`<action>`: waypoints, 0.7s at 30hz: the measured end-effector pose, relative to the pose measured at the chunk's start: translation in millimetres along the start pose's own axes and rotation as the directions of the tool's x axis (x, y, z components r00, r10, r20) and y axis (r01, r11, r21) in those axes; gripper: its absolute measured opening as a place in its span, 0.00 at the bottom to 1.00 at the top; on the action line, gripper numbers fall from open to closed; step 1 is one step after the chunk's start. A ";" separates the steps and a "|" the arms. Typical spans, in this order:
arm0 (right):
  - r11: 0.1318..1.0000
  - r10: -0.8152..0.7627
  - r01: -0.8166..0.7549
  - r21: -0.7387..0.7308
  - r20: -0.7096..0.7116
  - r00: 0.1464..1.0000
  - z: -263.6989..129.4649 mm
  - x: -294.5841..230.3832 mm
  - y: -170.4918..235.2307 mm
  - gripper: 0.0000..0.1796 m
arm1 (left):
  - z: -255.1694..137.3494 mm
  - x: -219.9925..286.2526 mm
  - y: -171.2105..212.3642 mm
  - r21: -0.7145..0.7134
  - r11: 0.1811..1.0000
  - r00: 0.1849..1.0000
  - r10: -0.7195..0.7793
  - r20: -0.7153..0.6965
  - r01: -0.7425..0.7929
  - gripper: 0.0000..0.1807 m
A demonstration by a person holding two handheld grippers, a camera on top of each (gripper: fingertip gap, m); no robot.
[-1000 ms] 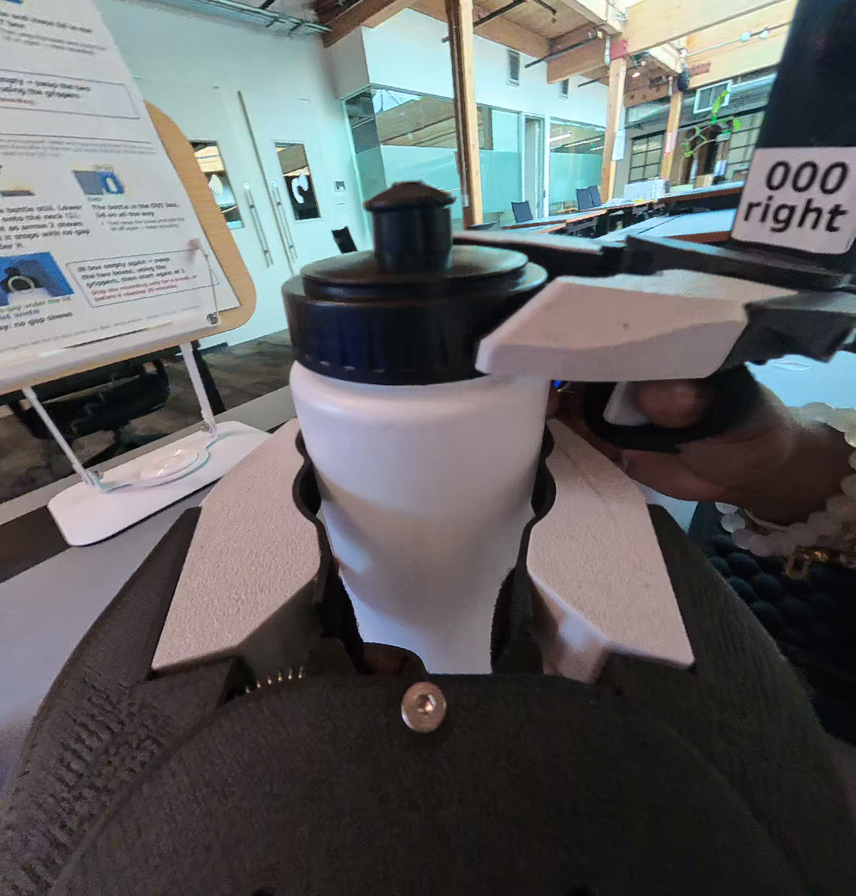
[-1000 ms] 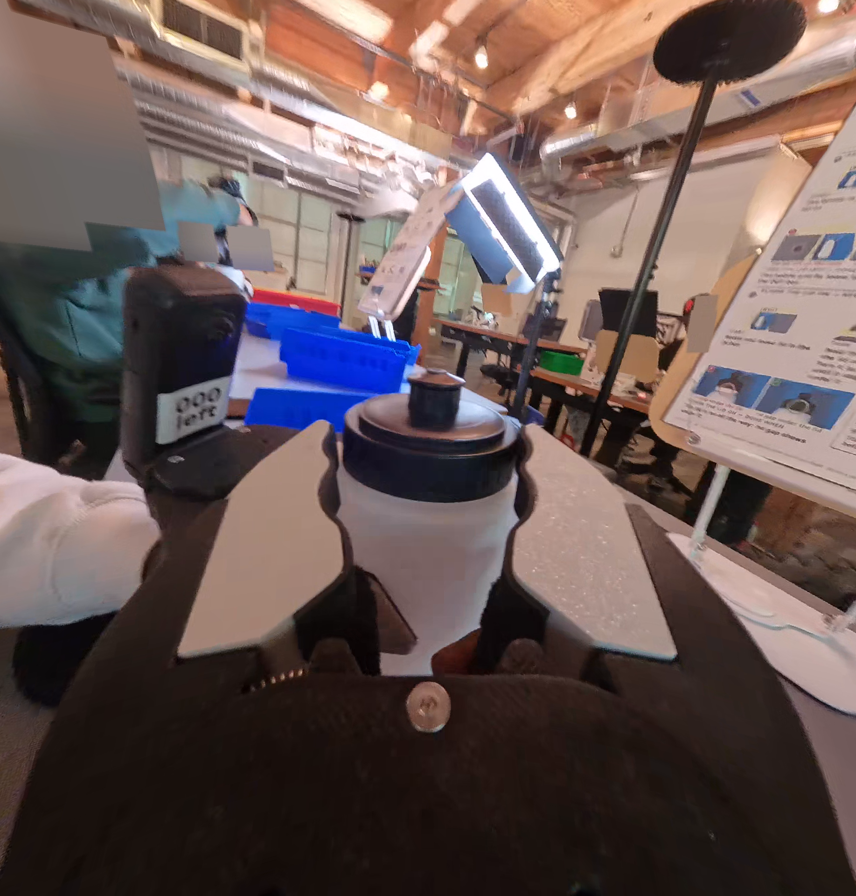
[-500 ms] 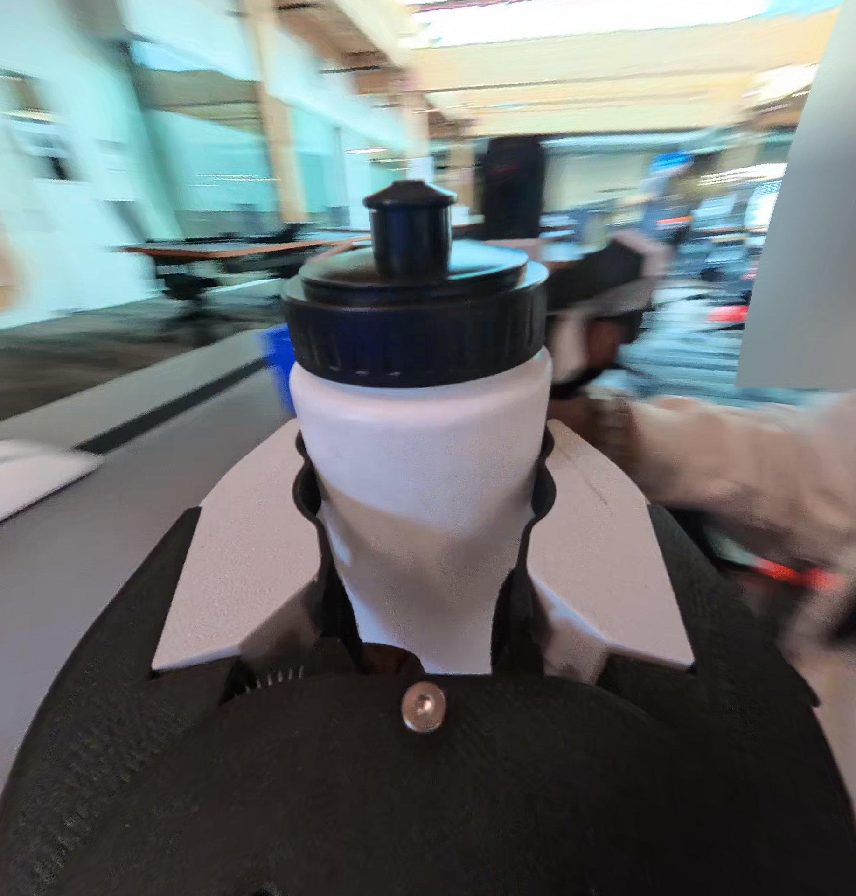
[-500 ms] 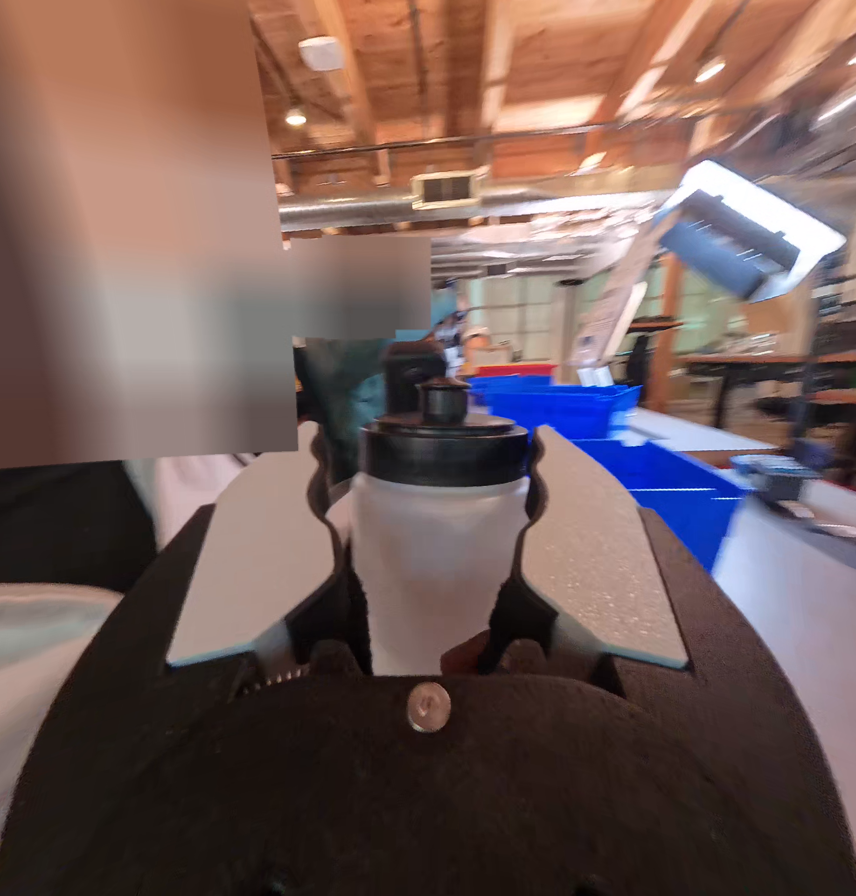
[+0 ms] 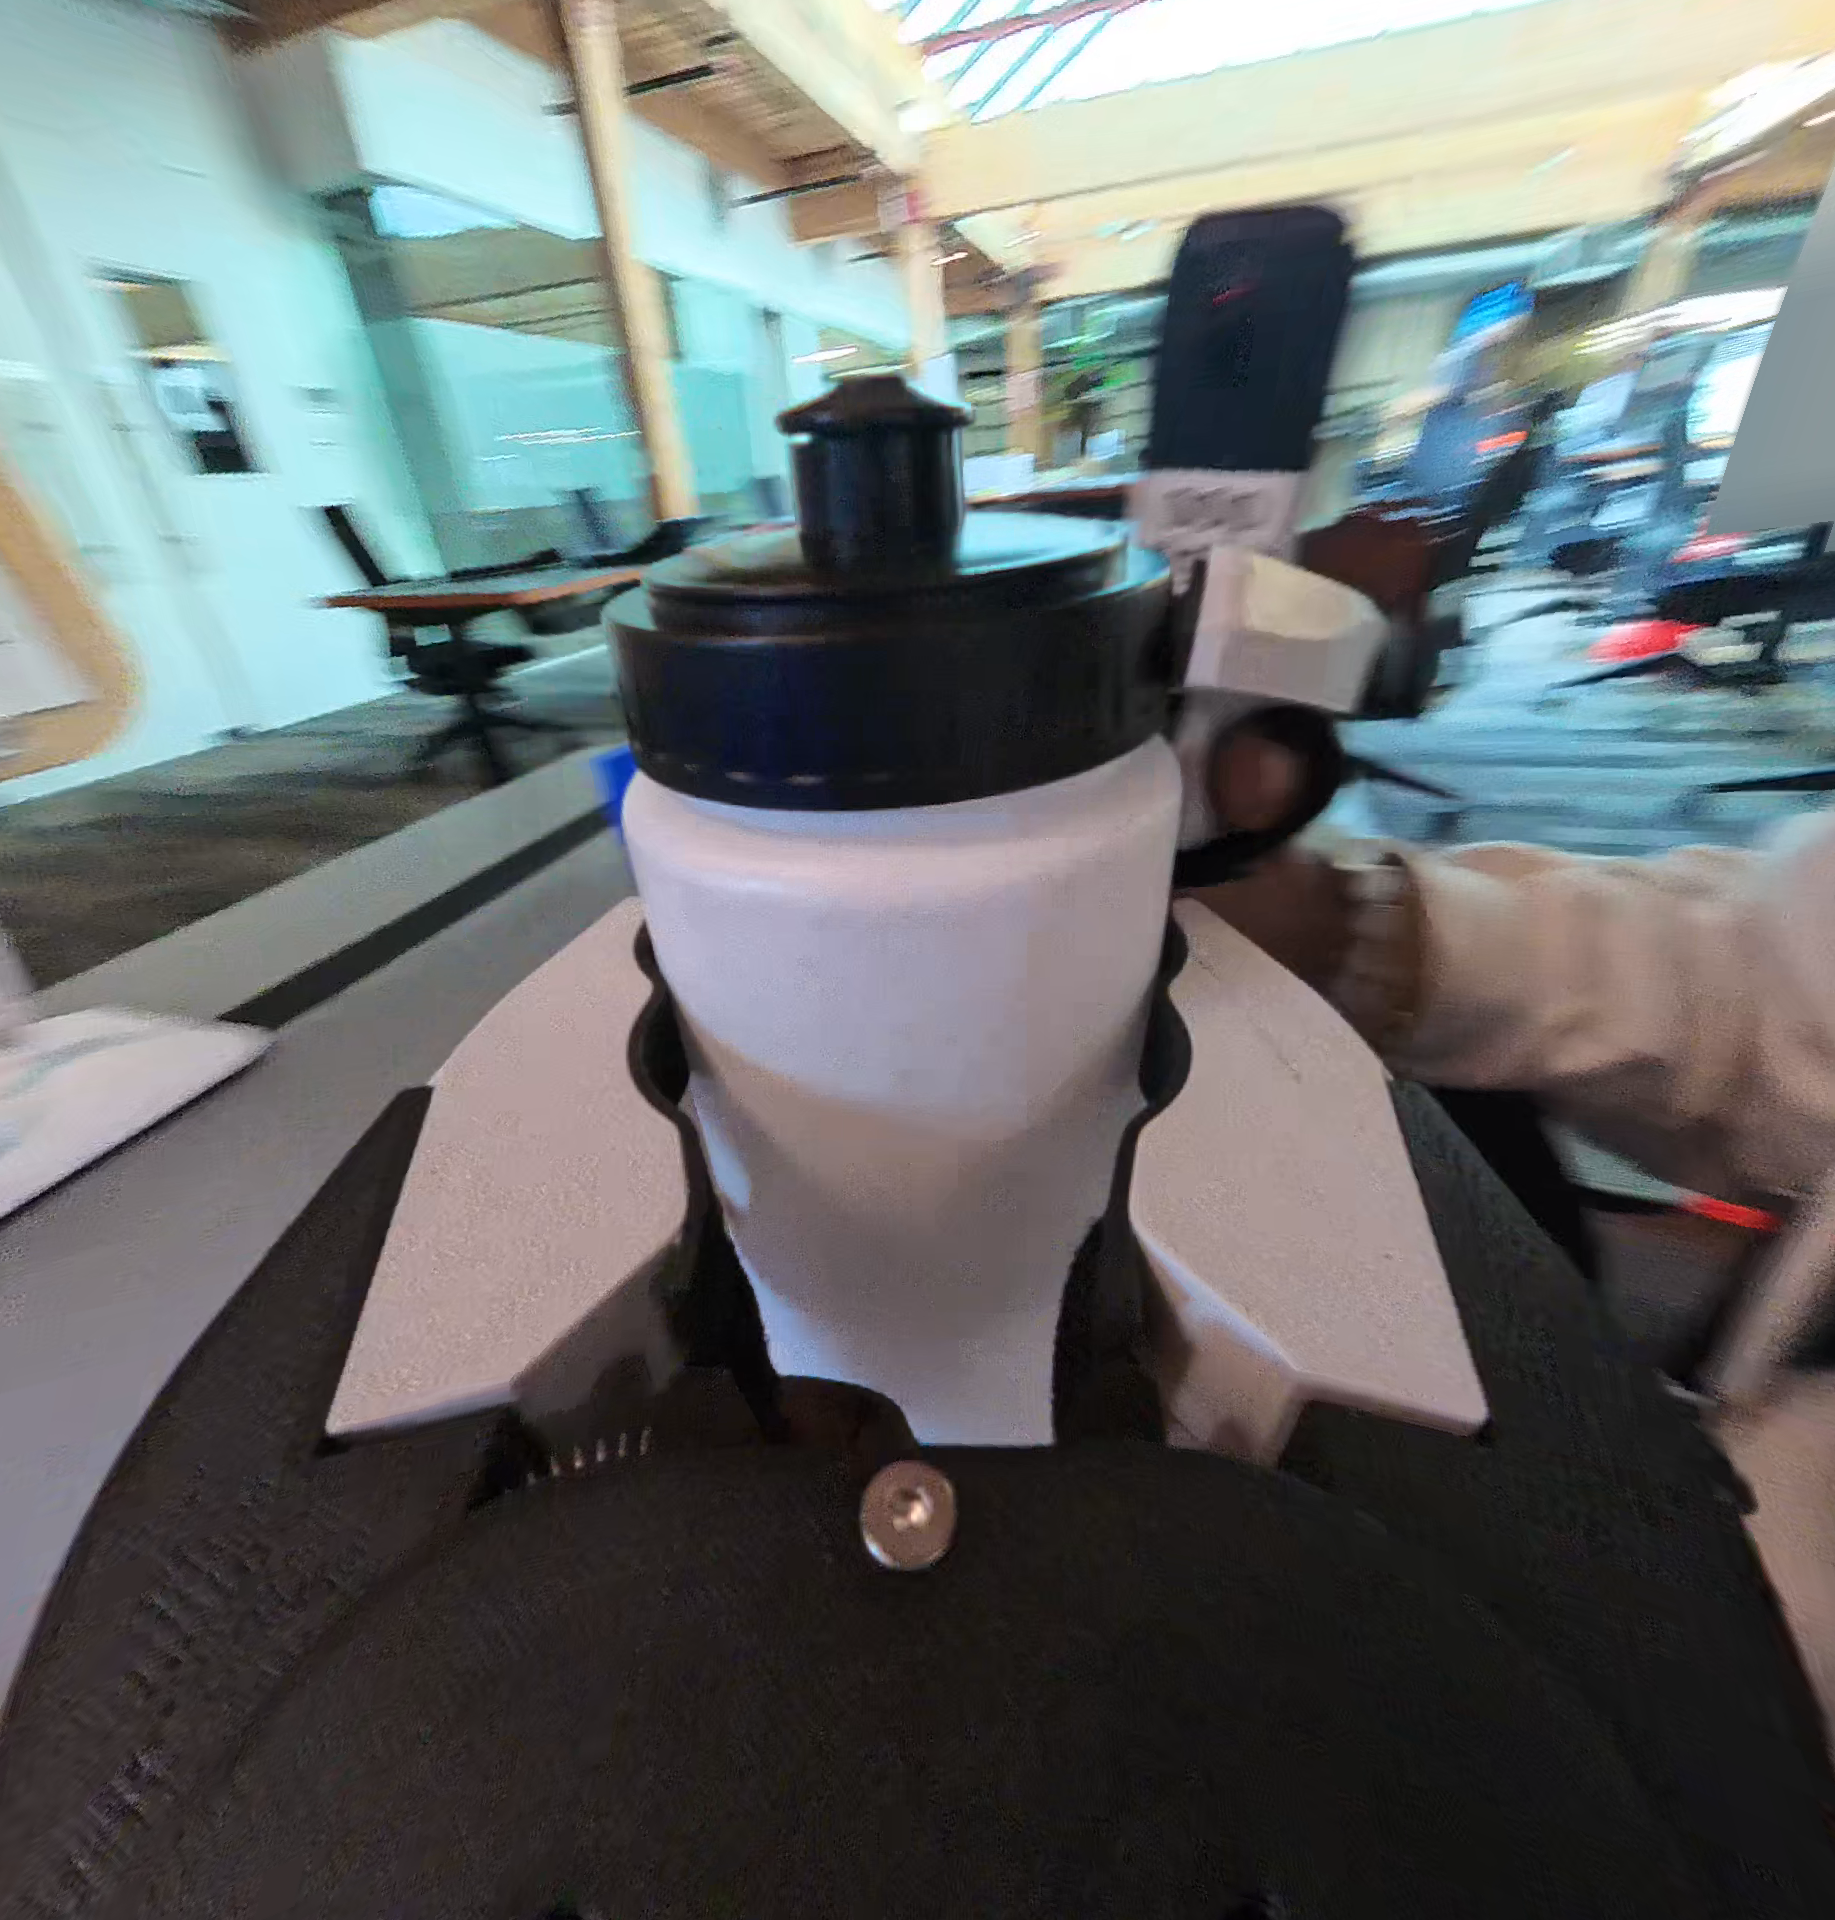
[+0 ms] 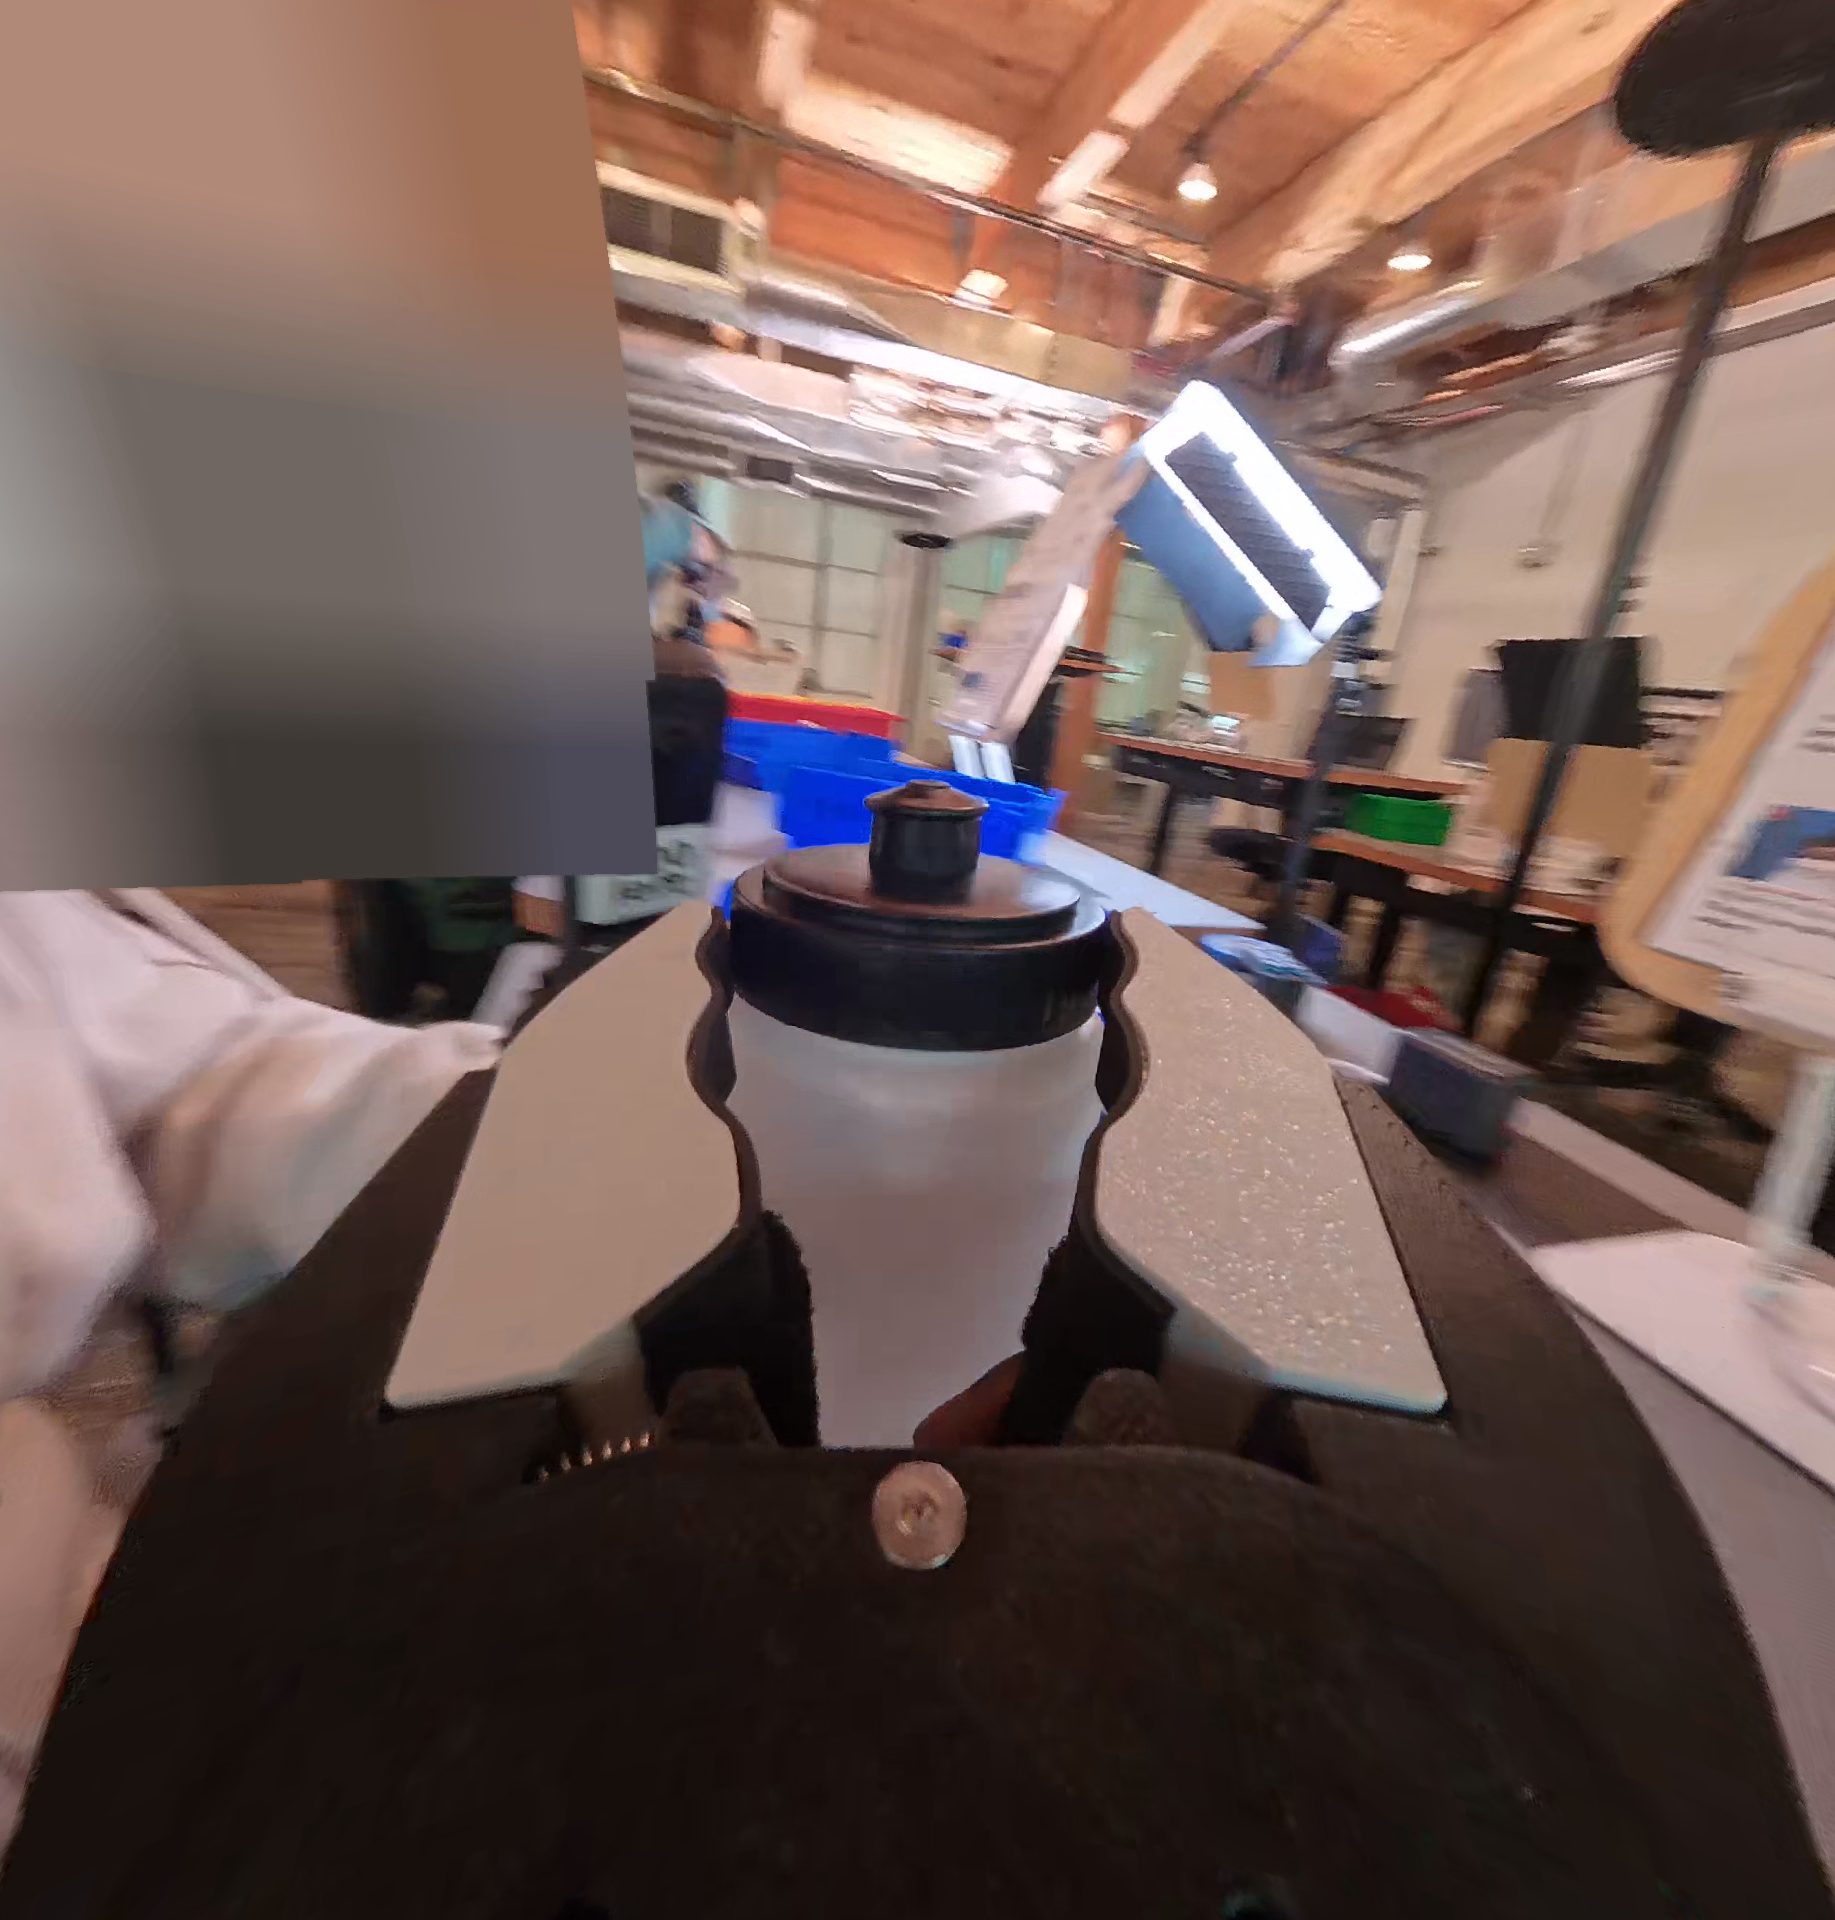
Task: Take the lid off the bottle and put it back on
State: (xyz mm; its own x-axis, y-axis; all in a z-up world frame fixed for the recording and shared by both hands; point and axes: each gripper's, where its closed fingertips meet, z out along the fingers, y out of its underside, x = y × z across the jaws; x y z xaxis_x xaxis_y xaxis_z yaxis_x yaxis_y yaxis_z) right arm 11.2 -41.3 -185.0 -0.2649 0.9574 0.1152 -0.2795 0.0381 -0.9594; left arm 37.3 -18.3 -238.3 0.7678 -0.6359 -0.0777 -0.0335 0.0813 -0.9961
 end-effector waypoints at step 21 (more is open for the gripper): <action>0.987 -0.144 0.154 0.035 -0.200 0.969 6.6 7.0 -9.9 0.47 | -14.6 -36.1 -11.5 -0.175 0.928 0.819 0.372 0.437 -0.328 0.48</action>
State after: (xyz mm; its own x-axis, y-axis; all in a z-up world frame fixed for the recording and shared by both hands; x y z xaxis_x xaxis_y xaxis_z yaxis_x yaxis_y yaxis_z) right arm 6.0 -36.9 -172.9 -0.0316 0.9796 0.1986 -0.3492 0.1753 -0.9205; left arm 0.7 -7.5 -224.6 0.8961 -0.1550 -0.4159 -0.3949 0.1494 -0.9065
